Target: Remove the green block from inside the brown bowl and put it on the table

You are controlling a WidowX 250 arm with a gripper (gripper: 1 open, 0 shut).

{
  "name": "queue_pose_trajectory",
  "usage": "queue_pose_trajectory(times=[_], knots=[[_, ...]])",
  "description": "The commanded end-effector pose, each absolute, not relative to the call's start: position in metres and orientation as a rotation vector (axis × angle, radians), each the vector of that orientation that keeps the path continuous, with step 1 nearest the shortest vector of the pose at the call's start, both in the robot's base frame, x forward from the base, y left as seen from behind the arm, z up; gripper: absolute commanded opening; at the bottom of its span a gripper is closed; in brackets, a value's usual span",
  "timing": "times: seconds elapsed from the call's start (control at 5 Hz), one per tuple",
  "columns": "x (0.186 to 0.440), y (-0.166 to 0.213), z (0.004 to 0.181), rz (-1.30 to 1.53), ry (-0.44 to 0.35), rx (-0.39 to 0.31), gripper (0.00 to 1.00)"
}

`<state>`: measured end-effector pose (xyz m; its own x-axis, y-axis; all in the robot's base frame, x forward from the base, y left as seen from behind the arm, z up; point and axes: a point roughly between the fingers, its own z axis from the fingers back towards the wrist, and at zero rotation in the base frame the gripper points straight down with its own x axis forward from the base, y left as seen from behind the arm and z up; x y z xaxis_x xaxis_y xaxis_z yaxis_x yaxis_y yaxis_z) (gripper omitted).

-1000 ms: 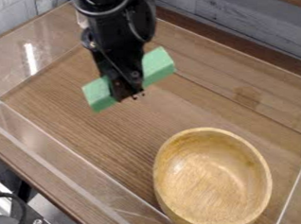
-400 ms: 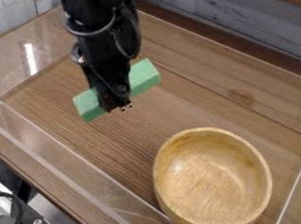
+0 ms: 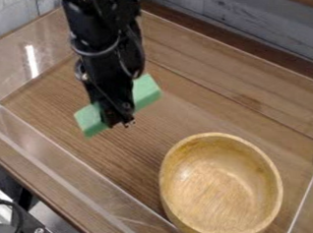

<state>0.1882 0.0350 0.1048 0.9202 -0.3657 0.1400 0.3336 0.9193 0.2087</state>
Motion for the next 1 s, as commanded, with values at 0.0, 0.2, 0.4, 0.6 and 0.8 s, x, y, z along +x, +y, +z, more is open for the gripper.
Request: queue_pose_trajectory(times=[0.0, 0.2, 0.4, 0.6, 0.8], knots=[[0.194, 0.037, 0.104, -0.348, -0.185, 0.193, 0.0], [0.194, 0.038, 0.101, -0.331, -0.165, 0.18, 0.0], [0.195, 0.04, 0.097, -0.316, -0.149, 0.169, 0.0], [0.196, 0.041, 0.095, -0.3, -0.136, 0.156, 0.0], [0.198, 0.043, 0.093, -0.287, -0.125, 0.146, 0.0]])
